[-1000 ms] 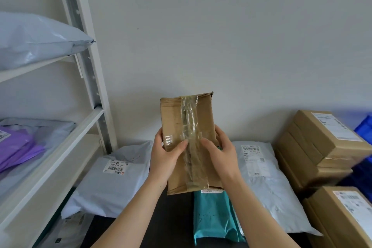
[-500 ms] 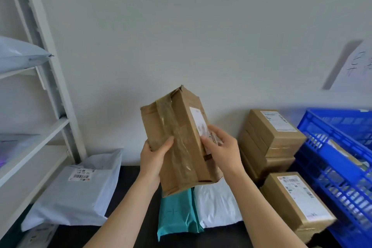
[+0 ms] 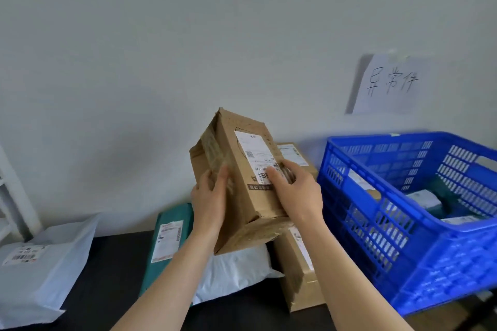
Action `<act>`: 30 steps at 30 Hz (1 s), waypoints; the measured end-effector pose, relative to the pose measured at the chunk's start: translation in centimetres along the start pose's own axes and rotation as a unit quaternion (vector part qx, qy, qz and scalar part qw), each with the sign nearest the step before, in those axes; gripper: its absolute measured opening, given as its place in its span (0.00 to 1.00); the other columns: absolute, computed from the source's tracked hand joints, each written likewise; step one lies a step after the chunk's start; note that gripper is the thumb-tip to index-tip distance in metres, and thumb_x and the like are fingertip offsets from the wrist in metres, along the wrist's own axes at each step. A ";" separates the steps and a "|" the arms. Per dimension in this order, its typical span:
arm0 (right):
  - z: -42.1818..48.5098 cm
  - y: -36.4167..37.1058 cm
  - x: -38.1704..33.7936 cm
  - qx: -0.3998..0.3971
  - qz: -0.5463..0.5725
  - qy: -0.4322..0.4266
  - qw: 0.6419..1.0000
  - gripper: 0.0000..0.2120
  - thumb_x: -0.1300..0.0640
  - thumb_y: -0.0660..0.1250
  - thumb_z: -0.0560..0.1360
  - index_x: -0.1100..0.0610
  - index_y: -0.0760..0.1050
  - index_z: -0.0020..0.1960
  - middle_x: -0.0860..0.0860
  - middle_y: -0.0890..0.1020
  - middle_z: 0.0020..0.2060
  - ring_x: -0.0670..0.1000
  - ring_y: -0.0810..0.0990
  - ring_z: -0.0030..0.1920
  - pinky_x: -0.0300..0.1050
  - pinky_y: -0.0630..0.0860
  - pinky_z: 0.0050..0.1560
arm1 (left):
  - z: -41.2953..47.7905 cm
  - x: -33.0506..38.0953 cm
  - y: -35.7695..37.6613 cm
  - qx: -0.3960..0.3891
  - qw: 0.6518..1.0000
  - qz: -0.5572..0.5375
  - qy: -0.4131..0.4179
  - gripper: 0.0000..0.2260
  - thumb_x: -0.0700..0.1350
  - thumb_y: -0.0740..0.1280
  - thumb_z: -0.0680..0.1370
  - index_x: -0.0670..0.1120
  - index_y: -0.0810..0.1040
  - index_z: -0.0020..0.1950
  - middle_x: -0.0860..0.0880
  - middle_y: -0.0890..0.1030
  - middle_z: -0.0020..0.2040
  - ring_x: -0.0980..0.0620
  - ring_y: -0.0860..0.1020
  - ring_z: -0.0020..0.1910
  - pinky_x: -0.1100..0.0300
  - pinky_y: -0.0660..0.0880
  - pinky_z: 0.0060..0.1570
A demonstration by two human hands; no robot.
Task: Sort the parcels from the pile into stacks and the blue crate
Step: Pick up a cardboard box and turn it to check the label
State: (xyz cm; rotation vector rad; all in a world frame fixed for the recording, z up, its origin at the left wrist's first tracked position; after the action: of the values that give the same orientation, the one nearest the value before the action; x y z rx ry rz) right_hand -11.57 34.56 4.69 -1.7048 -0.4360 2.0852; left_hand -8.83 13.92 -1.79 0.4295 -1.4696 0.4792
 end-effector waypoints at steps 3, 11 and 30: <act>1.3 -4.9 1.4 0.045 -0.044 -0.009 0.998 0.23 0.40 0.63 0.76 0.42 0.69 0.70 0.47 0.78 0.61 0.50 0.76 0.59 0.50 0.76 0.55 | -1.1 1.6 6.3 -0.064 0.997 -0.046 -0.012 0.47 0.83 0.58 0.56 0.59 0.69 0.70 0.51 0.74 0.67 0.47 0.73 0.65 0.43 0.67 0.68; 4.5 -15.7 3.5 0.136 -0.081 -0.024 0.987 0.21 0.44 0.61 0.78 0.43 0.69 0.70 0.47 0.79 0.58 0.52 0.75 0.61 0.51 0.75 0.55 | -3.5 6.8 18.3 -0.174 0.976 -0.128 0.027 0.47 0.80 0.63 0.59 0.67 0.55 0.74 0.58 0.65 0.74 0.52 0.63 0.74 0.42 0.61 0.71; 15.1 -31.5 9.4 0.277 -0.166 0.015 0.946 0.20 0.49 0.60 0.78 0.43 0.71 0.70 0.48 0.78 0.60 0.53 0.74 0.60 0.46 0.70 0.48 | -0.7 9.4 42.9 -0.321 0.926 -0.185 -0.077 0.26 0.61 0.66 0.75 0.54 0.63 0.68 0.51 0.77 0.59 0.50 0.77 0.56 0.50 0.76 0.54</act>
State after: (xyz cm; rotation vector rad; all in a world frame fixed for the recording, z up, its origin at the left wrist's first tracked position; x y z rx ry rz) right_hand -24.30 66.83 15.06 -1.2334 -0.0953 1.7196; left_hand -31.54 50.49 6.87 0.2081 -1.5545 -0.3473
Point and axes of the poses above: each hand's wrist, its own z-axis towards the middle knuckle, its own y-axis out of the palm, x = y × z, the point moved 10 cm from there along z, towards the middle knuckle
